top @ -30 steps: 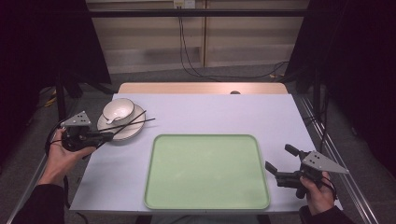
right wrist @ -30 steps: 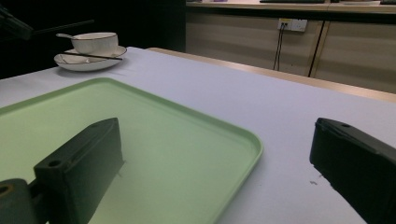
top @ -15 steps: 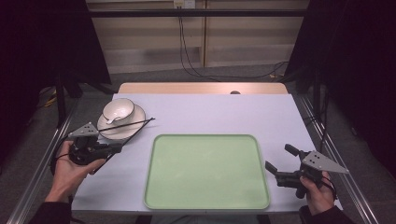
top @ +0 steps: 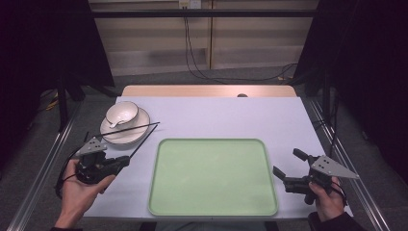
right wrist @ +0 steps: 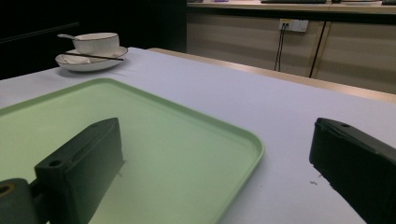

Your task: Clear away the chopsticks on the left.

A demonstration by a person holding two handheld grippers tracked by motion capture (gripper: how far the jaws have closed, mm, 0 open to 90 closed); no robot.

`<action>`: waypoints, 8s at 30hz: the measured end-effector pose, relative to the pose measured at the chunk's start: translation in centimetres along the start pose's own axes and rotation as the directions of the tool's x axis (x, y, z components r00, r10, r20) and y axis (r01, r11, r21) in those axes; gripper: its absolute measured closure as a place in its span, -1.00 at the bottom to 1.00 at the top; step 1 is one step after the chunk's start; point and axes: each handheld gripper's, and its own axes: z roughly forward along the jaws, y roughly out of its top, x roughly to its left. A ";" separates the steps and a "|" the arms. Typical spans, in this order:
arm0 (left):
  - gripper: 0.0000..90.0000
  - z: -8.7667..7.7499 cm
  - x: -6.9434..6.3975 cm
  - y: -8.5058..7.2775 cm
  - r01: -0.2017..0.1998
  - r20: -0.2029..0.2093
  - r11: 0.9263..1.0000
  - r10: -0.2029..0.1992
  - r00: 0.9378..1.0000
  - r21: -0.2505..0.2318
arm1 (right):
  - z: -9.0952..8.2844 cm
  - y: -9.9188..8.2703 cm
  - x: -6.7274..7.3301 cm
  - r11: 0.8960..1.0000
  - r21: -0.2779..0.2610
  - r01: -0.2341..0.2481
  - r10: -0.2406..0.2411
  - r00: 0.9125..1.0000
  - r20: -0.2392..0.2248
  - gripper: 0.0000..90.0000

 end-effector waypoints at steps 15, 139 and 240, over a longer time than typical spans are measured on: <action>0.92 1.3 -3.7 -1.0 0.128 -0.048 0.991 -0.129 0.990 -0.030 | 0.1 0.0 0.1 1.000 0.000 0.004 -0.004 1.000 -0.003 -0.95; 0.18 8.2 16.5 2.2 -0.356 -0.023 0.927 0.361 0.932 0.122 | 0.0 0.1 0.2 1.000 -0.025 0.015 -0.016 1.000 -0.022 -0.97; 0.91 1.3 -3.8 -1.9 0.150 -0.011 0.988 -0.150 0.989 -0.018 | 0.1 0.1 0.1 1.000 -0.022 0.011 -0.011 1.000 -0.020 -0.98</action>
